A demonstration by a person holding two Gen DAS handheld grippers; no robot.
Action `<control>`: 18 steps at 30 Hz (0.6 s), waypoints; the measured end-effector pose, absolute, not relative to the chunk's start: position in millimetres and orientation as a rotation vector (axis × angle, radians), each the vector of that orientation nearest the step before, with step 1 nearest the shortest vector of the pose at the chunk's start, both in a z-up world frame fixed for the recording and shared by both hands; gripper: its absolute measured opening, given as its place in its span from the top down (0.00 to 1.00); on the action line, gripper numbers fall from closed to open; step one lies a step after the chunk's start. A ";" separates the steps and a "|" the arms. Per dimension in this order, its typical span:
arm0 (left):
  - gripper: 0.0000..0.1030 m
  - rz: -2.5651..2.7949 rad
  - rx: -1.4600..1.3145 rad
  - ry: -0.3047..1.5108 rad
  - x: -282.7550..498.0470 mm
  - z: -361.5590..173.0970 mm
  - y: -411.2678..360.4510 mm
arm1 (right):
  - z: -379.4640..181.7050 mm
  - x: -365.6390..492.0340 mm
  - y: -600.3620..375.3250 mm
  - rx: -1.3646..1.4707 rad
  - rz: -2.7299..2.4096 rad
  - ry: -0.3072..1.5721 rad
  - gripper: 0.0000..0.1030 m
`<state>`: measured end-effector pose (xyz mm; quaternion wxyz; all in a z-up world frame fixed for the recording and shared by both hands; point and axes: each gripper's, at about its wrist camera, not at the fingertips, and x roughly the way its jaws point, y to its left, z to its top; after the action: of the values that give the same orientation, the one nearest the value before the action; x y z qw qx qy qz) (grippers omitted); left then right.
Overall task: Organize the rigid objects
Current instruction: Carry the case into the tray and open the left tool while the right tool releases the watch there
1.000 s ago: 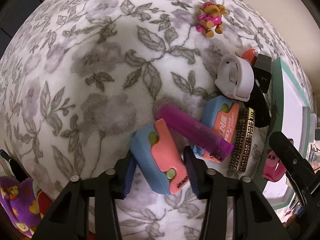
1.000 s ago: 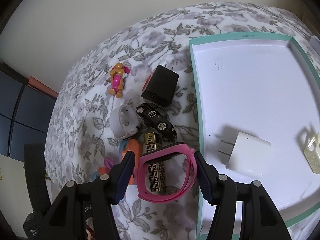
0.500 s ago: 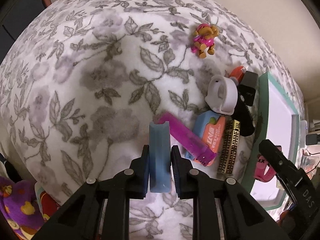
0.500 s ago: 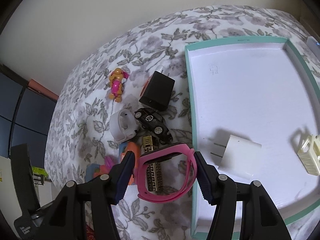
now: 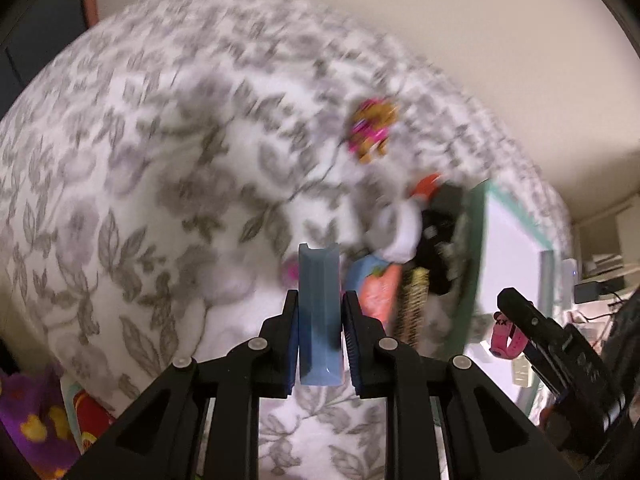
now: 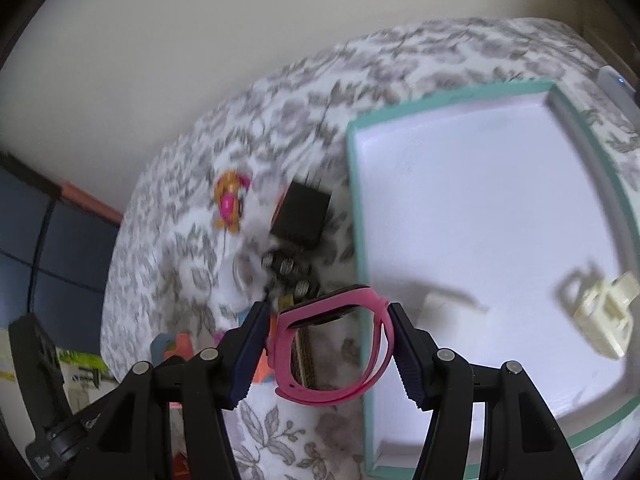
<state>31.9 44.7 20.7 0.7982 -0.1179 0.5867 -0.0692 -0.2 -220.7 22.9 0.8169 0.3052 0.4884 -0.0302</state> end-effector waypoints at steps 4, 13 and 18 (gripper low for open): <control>0.79 -0.244 -0.275 1.219 33.9 37.3 25.0 | 32.8 -6.0 -251.9 0.705 -0.112 1.008 0.40; 0.79 -0.408 -0.209 1.201 42.6 49.6 -50.9 | 43.9 -21.5 -317.0 0.765 -0.227 0.972 0.40; 0.79 -0.466 -0.141 1.195 49.4 48.1 -97.8 | 34.5 -27.3 -344.1 0.773 -0.287 0.999 0.40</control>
<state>49.4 -97.8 48.1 0.7990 -0.0658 0.5570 -0.2170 -27.3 -344.1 34.5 0.7977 0.3599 0.4652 -0.1335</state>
